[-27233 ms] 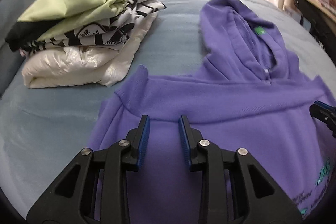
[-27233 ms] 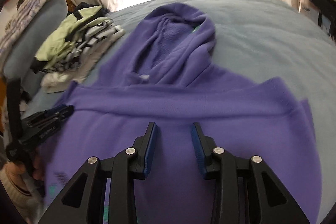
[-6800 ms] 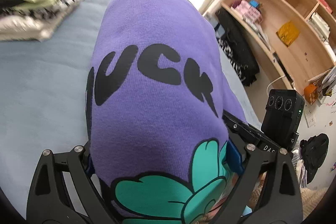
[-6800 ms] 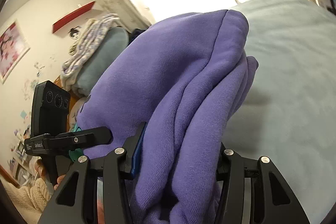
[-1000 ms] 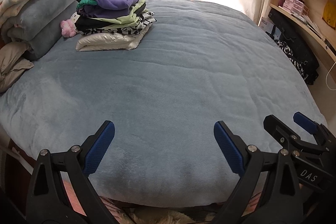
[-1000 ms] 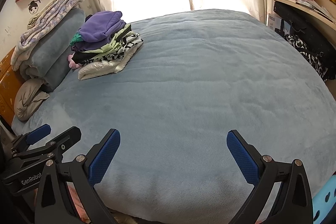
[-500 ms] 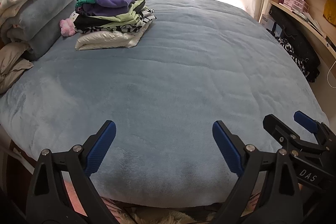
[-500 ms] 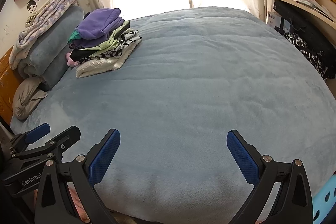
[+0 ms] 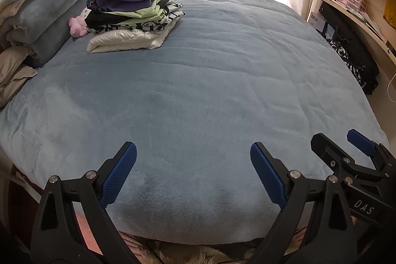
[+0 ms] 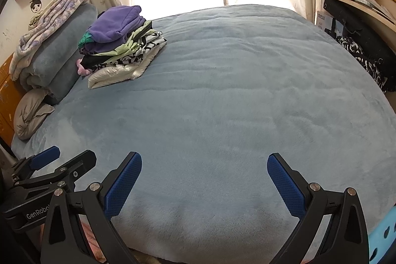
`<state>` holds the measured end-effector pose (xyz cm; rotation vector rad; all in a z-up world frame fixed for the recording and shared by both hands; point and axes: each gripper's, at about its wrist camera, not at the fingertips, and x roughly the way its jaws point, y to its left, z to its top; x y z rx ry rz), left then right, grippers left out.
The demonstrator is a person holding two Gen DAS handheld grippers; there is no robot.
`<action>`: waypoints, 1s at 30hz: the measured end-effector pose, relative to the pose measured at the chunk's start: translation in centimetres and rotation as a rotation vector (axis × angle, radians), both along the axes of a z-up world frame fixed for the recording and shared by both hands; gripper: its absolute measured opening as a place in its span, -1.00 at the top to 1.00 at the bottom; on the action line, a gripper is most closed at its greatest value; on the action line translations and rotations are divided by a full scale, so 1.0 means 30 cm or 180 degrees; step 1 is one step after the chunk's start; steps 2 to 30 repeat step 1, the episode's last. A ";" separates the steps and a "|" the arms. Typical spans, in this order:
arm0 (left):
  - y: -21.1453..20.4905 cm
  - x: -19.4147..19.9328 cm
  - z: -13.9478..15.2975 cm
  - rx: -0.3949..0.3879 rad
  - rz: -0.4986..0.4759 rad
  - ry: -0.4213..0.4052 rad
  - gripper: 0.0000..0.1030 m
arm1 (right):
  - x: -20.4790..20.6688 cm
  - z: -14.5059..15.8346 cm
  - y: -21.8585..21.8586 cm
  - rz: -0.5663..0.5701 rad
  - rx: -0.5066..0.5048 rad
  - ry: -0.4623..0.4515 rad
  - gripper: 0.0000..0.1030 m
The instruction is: Fold large clothes
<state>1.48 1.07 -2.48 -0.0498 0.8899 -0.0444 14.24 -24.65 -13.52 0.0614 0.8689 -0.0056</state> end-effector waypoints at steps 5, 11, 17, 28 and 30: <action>0.000 0.002 -0.004 0.0003 0.0006 0.0011 -0.78 | 0.005 -0.009 0.002 0.0000 0.0002 0.0016 -0.99; 0.000 0.002 -0.004 0.0003 0.0006 0.0011 -0.78 | 0.005 -0.009 0.002 0.0000 0.0002 0.0016 -0.99; 0.000 0.002 -0.004 0.0003 0.0006 0.0011 -0.78 | 0.005 -0.009 0.002 0.0000 0.0002 0.0016 -0.99; 0.000 0.002 -0.004 0.0003 0.0006 0.0011 -0.78 | 0.005 -0.009 0.002 0.0000 0.0002 0.0016 -0.99; 0.000 0.002 -0.004 0.0003 0.0006 0.0011 -0.78 | 0.005 -0.009 0.002 0.0000 0.0002 0.0016 -0.99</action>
